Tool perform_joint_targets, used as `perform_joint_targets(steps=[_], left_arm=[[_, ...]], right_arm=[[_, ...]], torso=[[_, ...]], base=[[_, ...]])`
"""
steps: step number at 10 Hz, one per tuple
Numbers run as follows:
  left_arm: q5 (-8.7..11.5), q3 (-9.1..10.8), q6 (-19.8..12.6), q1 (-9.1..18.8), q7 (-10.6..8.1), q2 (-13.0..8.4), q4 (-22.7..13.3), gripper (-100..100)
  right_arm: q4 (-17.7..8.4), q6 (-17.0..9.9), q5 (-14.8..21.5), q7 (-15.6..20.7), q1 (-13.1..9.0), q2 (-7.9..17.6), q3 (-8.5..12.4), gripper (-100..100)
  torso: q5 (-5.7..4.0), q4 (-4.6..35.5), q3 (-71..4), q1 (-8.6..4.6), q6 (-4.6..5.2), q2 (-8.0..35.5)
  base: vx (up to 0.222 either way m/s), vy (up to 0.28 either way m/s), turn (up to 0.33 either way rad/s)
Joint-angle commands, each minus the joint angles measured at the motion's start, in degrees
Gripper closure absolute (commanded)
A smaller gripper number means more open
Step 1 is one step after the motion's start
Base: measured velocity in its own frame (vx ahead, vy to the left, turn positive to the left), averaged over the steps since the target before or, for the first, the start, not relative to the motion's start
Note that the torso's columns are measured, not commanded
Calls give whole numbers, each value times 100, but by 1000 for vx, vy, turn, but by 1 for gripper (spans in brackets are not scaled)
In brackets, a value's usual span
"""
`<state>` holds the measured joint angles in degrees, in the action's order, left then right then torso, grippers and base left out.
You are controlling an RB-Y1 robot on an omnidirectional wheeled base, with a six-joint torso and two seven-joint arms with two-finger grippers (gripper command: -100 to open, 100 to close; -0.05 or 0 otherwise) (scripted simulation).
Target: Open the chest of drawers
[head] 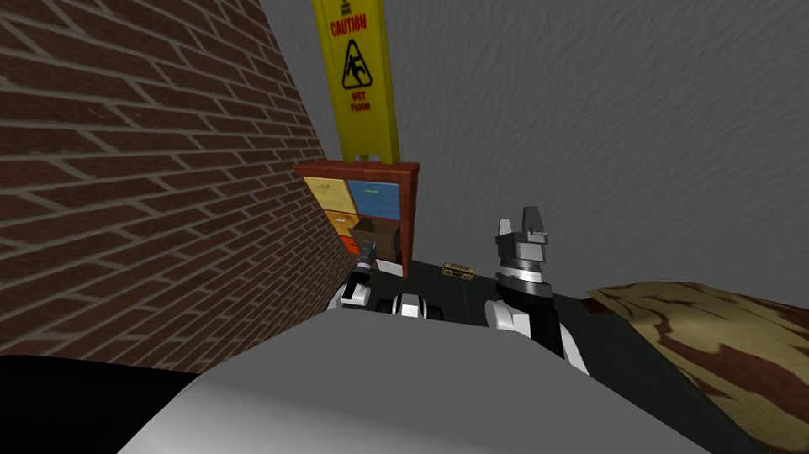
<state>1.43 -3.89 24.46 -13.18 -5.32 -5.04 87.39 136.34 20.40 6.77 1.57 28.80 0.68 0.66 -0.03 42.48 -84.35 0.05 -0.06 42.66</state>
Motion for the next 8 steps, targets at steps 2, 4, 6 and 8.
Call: perform_joint_targets(steps=[2, 4, 6, 8], left_arm=[[21, -2, -394, -2, -43, -62, 390, -100], [35, 14, -649, 34, -63, -94, 614, -100], [50, 29, -904, 69, -83, -125, 837, -100], [65, 45, -1159, 104, -102, -157, 1061, -100]], right_arm=[[0, 0, 0, 0, 1, 0, 0, 0], [1, 1, 0, 0, 3, 0, 0, 0], [1, 1, 0, 0, 3, 0, 0, 0], [1, 1, 0, 0, 2, 0, 0, 0]], torso=[[-4, -10, -26, -12, 3, -47], [2, -35, -55, -12, 9, -91], [5, -21, -25, -1, 5, -42], [2, -10, -11, -3, 5, -20]], base=[[-62, 2, 15], [3, -19, 1], [-4, -9, 7], [-25, -6, 4]])
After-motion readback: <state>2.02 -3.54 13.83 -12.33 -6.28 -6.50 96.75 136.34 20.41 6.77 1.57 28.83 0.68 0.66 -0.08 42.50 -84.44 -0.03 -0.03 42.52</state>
